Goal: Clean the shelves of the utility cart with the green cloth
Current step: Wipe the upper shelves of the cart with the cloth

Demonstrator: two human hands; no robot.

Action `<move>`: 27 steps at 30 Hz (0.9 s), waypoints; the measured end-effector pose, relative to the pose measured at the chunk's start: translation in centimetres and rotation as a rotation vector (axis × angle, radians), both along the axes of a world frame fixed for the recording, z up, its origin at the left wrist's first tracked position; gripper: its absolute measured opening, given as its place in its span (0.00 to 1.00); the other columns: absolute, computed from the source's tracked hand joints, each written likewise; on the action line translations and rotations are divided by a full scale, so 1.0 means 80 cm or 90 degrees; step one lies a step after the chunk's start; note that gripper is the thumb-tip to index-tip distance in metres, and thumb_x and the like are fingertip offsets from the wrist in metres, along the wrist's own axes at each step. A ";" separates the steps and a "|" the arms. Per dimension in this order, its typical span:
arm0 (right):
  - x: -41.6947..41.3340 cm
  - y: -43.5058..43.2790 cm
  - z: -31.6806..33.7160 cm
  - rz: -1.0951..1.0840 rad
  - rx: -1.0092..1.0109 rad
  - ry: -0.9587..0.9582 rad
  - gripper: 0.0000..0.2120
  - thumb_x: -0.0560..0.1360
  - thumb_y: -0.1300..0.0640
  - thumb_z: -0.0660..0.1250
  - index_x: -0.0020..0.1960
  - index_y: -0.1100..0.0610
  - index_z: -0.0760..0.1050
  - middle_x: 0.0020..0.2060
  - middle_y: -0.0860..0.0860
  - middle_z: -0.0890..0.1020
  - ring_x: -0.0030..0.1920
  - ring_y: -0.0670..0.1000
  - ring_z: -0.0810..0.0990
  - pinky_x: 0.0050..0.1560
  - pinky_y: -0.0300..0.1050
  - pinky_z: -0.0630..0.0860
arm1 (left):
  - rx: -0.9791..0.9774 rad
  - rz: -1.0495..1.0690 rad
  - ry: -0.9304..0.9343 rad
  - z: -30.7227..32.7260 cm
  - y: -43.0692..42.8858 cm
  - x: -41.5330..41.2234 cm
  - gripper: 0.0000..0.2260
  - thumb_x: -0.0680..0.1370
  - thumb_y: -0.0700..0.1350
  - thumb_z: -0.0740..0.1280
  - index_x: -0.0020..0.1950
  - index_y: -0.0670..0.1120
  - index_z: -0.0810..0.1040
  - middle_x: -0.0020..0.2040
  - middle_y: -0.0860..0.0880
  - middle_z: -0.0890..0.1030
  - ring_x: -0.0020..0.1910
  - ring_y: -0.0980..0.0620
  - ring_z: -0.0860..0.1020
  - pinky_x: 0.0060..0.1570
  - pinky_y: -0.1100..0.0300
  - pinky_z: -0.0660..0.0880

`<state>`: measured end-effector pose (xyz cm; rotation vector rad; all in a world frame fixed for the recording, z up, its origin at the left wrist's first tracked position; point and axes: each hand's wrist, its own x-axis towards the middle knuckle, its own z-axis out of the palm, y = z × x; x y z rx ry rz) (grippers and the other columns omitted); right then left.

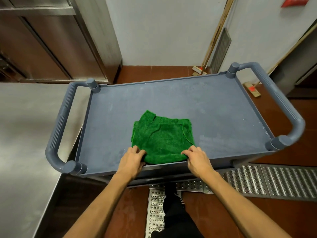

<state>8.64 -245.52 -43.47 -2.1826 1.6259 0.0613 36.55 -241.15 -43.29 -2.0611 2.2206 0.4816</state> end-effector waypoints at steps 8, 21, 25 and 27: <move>-0.007 0.003 -0.002 -0.039 -0.017 -0.075 0.19 0.77 0.58 0.62 0.67 0.48 0.74 0.57 0.50 0.74 0.60 0.54 0.72 0.61 0.48 0.69 | -0.029 -0.056 0.006 -0.015 -0.034 -0.006 0.20 0.71 0.39 0.68 0.63 0.43 0.78 0.60 0.39 0.78 0.55 0.34 0.78 0.48 0.45 0.80; -0.003 -0.152 0.034 -0.178 -0.012 -0.245 0.14 0.72 0.53 0.74 0.57 0.51 0.81 0.49 0.50 0.83 0.52 0.53 0.80 0.53 0.46 0.75 | -0.089 0.081 0.073 0.054 -0.194 0.021 0.10 0.79 0.44 0.67 0.59 0.48 0.81 0.55 0.45 0.83 0.56 0.40 0.79 0.48 0.50 0.76; 0.000 -0.181 0.029 -0.105 0.067 -0.201 0.16 0.72 0.49 0.74 0.58 0.49 0.80 0.52 0.50 0.82 0.55 0.53 0.79 0.57 0.49 0.76 | -0.009 0.036 0.048 0.053 -0.225 0.026 0.12 0.76 0.46 0.71 0.59 0.51 0.81 0.56 0.47 0.79 0.57 0.43 0.78 0.50 0.52 0.77; 0.003 -0.171 0.025 -0.037 0.116 -0.171 0.18 0.73 0.46 0.73 0.61 0.48 0.78 0.55 0.49 0.79 0.58 0.51 0.77 0.59 0.48 0.75 | 0.051 -0.046 0.037 0.043 -0.217 0.024 0.14 0.76 0.47 0.70 0.62 0.52 0.79 0.59 0.48 0.77 0.59 0.45 0.77 0.52 0.52 0.76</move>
